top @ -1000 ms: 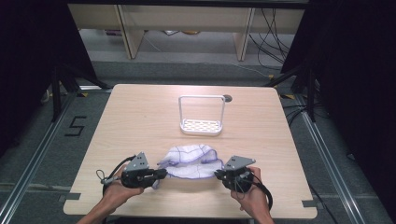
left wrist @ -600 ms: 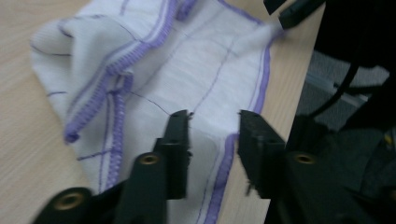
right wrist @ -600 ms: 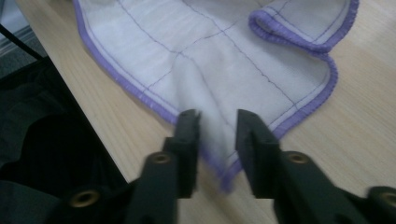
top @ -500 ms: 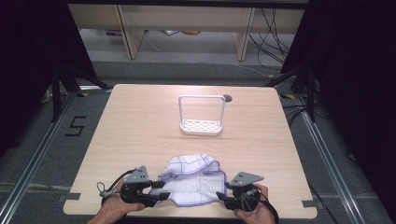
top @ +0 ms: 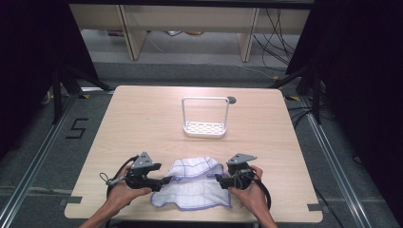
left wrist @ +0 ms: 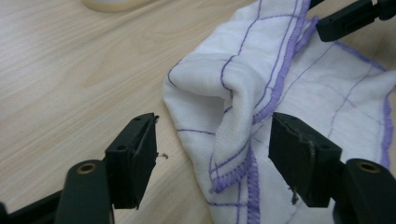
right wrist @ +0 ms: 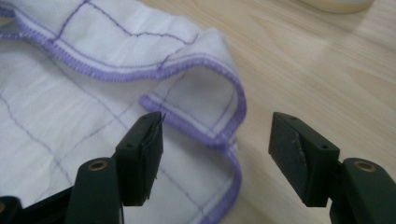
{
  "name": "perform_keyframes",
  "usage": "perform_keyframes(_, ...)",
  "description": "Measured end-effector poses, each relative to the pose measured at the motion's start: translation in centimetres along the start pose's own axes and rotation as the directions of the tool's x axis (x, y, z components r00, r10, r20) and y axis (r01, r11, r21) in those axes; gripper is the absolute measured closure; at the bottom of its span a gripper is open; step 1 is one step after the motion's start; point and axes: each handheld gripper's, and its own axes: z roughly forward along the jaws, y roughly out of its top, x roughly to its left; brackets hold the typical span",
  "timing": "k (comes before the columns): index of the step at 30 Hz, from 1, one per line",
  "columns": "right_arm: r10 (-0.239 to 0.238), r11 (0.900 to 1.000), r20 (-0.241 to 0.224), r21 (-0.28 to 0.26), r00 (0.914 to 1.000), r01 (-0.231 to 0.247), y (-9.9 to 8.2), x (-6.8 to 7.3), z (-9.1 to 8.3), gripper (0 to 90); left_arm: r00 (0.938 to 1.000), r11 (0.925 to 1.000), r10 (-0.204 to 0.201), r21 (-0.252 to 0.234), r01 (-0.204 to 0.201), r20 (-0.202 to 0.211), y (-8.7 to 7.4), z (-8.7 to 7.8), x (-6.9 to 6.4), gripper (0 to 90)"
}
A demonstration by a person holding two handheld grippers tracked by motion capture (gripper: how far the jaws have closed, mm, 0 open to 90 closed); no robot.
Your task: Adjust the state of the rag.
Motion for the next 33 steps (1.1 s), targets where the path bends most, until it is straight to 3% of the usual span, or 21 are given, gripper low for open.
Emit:
perform_keyframes(2, -0.012, 0.9999, -0.002, 0.012, 0.9999, 0.012, 0.4, -0.1, 0.6, 51.7, 0.9997, 0.9998, 0.019, -0.003, -0.019, 0.016, -0.1, 0.5, 0.0, 49.1)
perform_keyframes(3, -0.031, 0.9993, -0.01, 0.023, 0.9995, 0.031, 0.6, -0.2, 0.7, 59.5, 0.9998, 0.9997, 0.008, -0.022, -0.008, 0.019, 0.0, 0.6, -0.2, 54.5)
perform_keyframes(4, -0.023, 0.9993, -0.023, 0.029, 0.9995, 0.024, 0.8, -0.2, 0.6, 70.2, 0.9993, 0.9993, 0.021, -0.033, -0.02, 0.03, 0.1, 0.6, -0.1, 65.4)
perform_keyframes(6, -0.069, 0.9976, -0.028, -0.012, 0.9972, 0.068, 1.1, -0.4, 0.2, 88.0, 0.9985, 0.9976, 0.038, -0.06, -0.035, 0.041, 0.7, 0.0, -0.1, 76.1)
perform_keyframes(9, -0.125, 0.9903, -0.025, -0.065, 0.9919, 0.123, 2.1, -0.4, -1.3, 89.2, 0.9975, 0.995, 0.047, -0.09, -0.043, 0.052, 1.9, -1.2, 0.0, 82.0)
perform_keyframes(10, -0.123, 0.9905, -0.024, -0.064, 0.9921, 0.121, 2.4, -0.3, -1.9, 89.3, 0.9973, 0.9936, 0.056, -0.101, -0.051, 0.049, 2.5, -1.5, 0.1, 82.6)
perform_keyframes(11, -0.149, 0.9849, -0.011, -0.091, 0.9888, 0.147, 3.0, -0.5, -2.3, 89.4, 0.9972, 0.9932, 0.051, -0.107, -0.045, 0.055, 2.9, -1.7, 0.2, 82.8)
perform_keyframes(12, -0.137, 0.9874, -0.013, -0.081, 0.9904, 0.136, 3.3, -0.5, -2.5, 89.4, 0.9967, 0.9931, 0.052, -0.108, -0.045, 0.062, 3.4, -1.8, 0.4, 82.9)
perform_keyframes(13, -0.161, 0.9817, 0.021, -0.1, 0.9868, 0.162, 4.3, -0.9, -2.7, 89.3, 0.9967, 0.9927, 0.047, -0.114, -0.04, 0.066, 3.8, -1.7, 0.5, 82.8)
perform_keyframes(14, -0.161, 0.9817, 0.021, -0.1, 0.9868, 0.162, 4.3, -0.9, -2.7, 89.3, 0.9966, 0.9932, 0.048, -0.109, -0.04, 0.068, 4.3, -1.7, 0.8, 82.8)
perform_keyframes(18, -0.174, 0.9839, 0.056, -0.029, 0.983, 0.176, 6.7, -2.3, -1.7, 89.3, 0.9981, 0.9972, -0.001, -0.074, 0.006, 0.062, 5.7, -0.4, 3.3, 82.6)
perform_keyframes(20, -0.173, 0.9847, 0.079, -0.003, 0.9817, 0.174, 7.5, -3.3, -0.7, 89.3, 0.9988, 0.9965, -0.042, -0.071, 0.044, 0.024, 5.6, 0.4, 4.7, 82.6)
perform_keyframes(22, -0.175, 0.9844, 0.084, 0.029, 0.9809, 0.174, 8.1, -4.3, 0.5, 88.8, 0.9956, 0.9942, -0.093, -0.053, 0.094, 0.01, 5.2, 1.5, 6.8, 82.0)
perform_keyframes(23, -0.183, 0.9816, 0.075, 0.069, 0.9803, 0.178, 8.4, -4.7, 1.3, 88.6, 0.9943, 0.9936, -0.106, -0.038, 0.106, 0.011, 5.0, 1.8, 7.3, 81.3)
perform_keyframes(25, -0.181, 0.9806, 0.084, 0.091, 0.9799, 0.173, 8.5, -5.0, 2.7, 88.1, 0.9909, 0.9909, -0.134, -0.014, 0.134, 0.015, 4.7, 2.6, 8.2, 78.9)
perform_keyframes(27, -0.193, 0.9732, 0.085, 0.143, 0.9775, 0.18, 8.7, -5.4, 4.0, 85.7, 0.9891, 0.9891, -0.147, -0.004, 0.147, 0.001, 4.5, 3.3, 8.8, 71.4)
perform_keyframes(29, -0.215, 0.9684, 0.115, 0.154, 0.9699, 0.196, 8.9, -5.9, 4.7, 79.3, 0.9833, 0.9834, -0.182, 0.0, 0.182, -0.009, 4.4, 3.5, 9.1, 63.5)
perform_keyframes(31, -0.176, 0.978, 0.134, 0.136, 0.9752, 0.158, 8.9, -6.3, 4.9, 72.1, 0.9781, 0.979, -0.203, 0.006, 0.204, -0.045, 4.4, 3.2, 9.6, 51.2)
perform_keyframes(33, -0.14, 0.9863, 0.154, 0.109, 0.978, 0.124, 8.9, -6.5, 4.3, 66.7, 0.9736, 0.9755, -0.219, 0.003, 0.22, -0.063, 4.3, 2.4, 10.1, 44.3)
